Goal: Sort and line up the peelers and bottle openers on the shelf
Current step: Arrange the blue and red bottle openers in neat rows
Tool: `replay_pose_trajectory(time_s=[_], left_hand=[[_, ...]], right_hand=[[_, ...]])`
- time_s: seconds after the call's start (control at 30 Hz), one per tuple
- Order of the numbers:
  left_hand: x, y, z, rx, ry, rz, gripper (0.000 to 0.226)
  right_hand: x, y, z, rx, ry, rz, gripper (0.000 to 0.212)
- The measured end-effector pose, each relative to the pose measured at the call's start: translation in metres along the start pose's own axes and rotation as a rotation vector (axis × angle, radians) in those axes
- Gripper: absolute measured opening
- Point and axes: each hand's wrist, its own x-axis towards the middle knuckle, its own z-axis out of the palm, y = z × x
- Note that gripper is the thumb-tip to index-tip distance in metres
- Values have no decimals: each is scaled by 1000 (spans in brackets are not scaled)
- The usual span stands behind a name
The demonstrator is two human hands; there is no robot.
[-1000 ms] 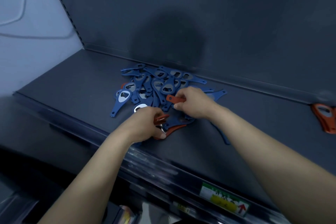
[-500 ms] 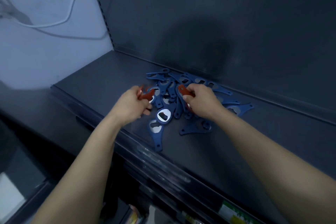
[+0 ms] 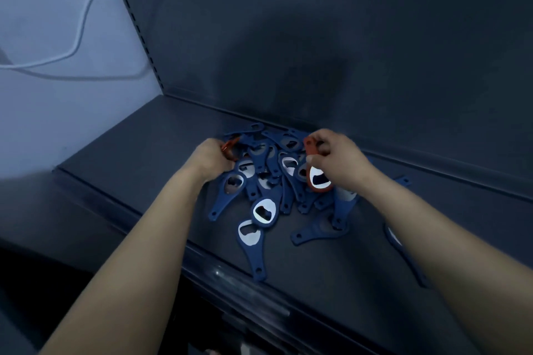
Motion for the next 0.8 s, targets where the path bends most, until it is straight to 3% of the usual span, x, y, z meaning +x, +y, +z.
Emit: replay_pose_trajectory(time_s=[0.1, 0.27, 0.43, 0.63, 0.73, 0.8], left_hand=[[3, 6, -1, 66, -71, 5, 12], [0, 9, -1, 153, -94, -36, 24], [-6, 0, -12, 121, -63, -9, 21], [-22, -15, -38, -263, 104, -83, 21], [-37, -17, -51, -472, 205, -97, 14], [-45, -10, -55, -543, 187, -61, 11]], right_hand=[[2, 2, -1, 39, 17, -1, 47], [4, 0, 3, 19, 31, 22, 34], [5, -1, 11, 52, 77, 44, 20], [5, -8, 18, 177, 184, 59, 10], [2, -12, 19, 256, 212, 80, 14], [-2, -13, 18, 336, 223, 87, 16]])
